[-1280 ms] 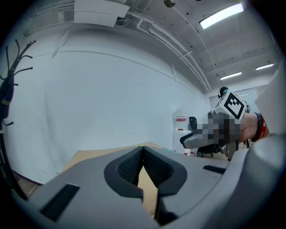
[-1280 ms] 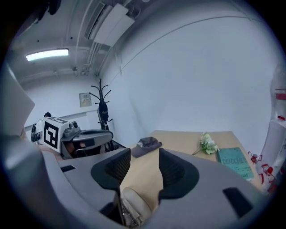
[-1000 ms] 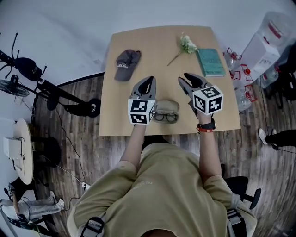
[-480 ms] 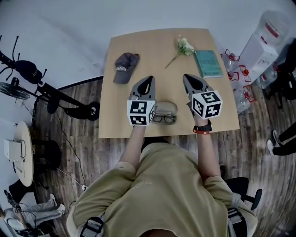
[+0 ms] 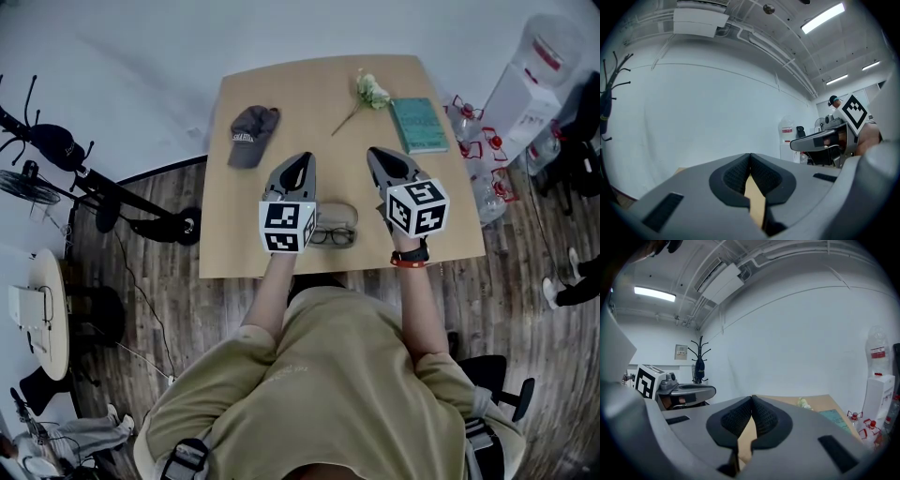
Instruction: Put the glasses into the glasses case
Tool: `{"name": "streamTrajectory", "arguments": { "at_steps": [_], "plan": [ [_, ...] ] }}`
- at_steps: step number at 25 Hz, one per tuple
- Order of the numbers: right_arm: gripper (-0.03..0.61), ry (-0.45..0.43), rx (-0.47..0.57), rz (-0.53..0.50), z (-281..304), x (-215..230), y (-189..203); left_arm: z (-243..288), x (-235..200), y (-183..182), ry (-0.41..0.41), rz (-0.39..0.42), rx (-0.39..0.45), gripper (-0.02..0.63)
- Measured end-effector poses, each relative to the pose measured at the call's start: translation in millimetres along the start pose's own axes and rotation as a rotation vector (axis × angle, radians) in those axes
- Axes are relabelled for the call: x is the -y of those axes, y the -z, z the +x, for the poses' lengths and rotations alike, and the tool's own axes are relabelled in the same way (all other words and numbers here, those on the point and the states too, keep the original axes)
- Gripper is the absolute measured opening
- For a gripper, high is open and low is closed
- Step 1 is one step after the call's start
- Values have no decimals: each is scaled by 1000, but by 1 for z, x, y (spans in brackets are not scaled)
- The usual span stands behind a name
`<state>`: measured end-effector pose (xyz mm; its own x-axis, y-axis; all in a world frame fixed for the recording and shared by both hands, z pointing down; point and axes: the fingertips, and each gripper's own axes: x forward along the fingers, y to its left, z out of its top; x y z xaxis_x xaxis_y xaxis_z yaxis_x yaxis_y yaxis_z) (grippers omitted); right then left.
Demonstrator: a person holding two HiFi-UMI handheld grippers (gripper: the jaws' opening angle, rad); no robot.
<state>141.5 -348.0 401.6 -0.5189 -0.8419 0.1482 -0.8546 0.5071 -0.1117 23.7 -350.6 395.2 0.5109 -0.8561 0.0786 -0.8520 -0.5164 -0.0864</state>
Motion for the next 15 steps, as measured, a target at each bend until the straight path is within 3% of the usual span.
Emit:
{"name": "streamTrajectory", "arguments": {
  "at_steps": [9, 15],
  "plan": [
    [15, -20, 14, 5, -2, -9, 0, -2, 4, 3, 5, -8, -10, 23],
    [15, -79, 34, 11, -4, -20, -2, -3, 2, 9, -9, -23, -5, 23]
  ]
}}
